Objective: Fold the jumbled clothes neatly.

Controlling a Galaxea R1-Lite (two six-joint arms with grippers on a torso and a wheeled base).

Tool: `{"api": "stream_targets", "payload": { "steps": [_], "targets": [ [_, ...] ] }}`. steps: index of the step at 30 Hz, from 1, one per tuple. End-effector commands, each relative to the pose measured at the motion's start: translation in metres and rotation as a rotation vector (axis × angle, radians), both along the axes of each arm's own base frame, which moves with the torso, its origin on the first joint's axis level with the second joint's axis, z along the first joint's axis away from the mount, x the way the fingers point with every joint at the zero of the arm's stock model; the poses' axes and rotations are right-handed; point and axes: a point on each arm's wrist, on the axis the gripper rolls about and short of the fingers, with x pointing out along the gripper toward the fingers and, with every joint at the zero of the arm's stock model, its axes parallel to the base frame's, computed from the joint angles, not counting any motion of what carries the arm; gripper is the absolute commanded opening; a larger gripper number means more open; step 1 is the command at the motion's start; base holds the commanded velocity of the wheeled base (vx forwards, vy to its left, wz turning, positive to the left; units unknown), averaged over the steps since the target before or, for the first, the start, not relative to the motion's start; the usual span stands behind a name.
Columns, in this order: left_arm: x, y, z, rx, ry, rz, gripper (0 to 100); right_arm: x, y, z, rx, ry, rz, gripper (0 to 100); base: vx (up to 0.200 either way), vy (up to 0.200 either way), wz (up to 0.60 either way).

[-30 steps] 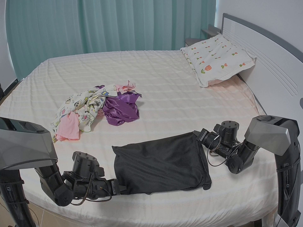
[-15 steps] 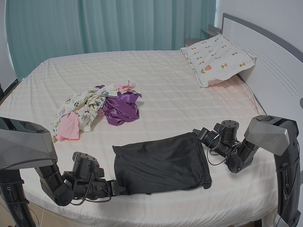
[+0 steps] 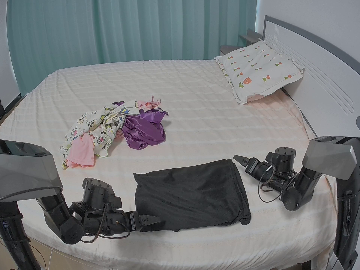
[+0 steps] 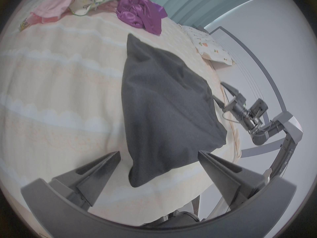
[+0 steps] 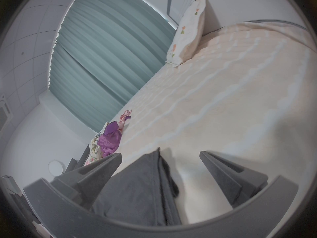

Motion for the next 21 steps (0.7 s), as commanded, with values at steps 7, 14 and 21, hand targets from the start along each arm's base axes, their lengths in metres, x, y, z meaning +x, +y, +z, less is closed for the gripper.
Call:
{"api": "stream_targets", "payload": {
  "steps": [7, 14, 21],
  "targets": [
    [0.009, 0.011, 0.048, -0.072, -0.174, 0.057, 100, -0.106, -0.036, 0.047, 0.059, 0.104, -0.086, 100, 0.000, 0.000, 0.00],
    [0.024, 0.008, 0.047, -0.016, -0.161, 0.114, 100, -0.138, -0.043, 0.034, 0.129, 0.213, -0.128, 100, 0.000, 0.000, 0.00],
    [0.048, 0.002, 0.020, 0.044, -0.131, 0.162, 100, -0.148, -0.045, 0.022, 0.161, 0.274, -0.144, 100, 0.000, 0.000, 0.00]
  ]
}}
